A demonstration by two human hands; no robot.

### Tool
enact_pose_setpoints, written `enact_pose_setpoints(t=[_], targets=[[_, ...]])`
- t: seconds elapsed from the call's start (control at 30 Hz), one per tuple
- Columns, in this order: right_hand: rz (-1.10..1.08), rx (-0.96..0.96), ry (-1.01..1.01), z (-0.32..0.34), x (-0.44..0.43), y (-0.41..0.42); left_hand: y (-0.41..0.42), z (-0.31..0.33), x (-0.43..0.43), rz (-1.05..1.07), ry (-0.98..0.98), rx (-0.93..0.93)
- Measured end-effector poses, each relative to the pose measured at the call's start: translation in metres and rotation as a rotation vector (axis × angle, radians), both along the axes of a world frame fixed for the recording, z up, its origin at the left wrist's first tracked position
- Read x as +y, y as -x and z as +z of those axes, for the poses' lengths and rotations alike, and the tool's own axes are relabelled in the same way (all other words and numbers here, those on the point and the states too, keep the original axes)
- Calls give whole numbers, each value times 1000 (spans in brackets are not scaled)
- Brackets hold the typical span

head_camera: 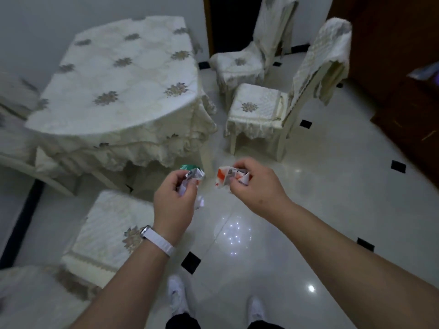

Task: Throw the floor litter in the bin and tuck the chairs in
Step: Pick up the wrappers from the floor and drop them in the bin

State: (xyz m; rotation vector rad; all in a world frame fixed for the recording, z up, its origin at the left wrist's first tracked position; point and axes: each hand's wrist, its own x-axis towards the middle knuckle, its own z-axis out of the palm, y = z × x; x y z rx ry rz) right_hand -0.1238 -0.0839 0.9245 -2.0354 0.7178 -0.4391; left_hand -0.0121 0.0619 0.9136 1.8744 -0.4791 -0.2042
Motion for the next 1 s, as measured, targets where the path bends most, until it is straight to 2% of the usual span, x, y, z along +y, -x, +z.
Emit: enact_pose_setpoints(t=[0.2, 0.43, 0.73, 1.0], targets=[[150, -59, -11, 36, 39, -10, 14, 36, 60, 177, 38, -50], [323, -84, 10, 58, 140, -39, 7, 62, 175, 329, 74, -79], [615, -38, -21, 72, 370, -87, 4, 56, 434, 605, 137, -45], [833, 0, 116, 73, 562, -123, 12, 48, 631, 858, 120, -69]])
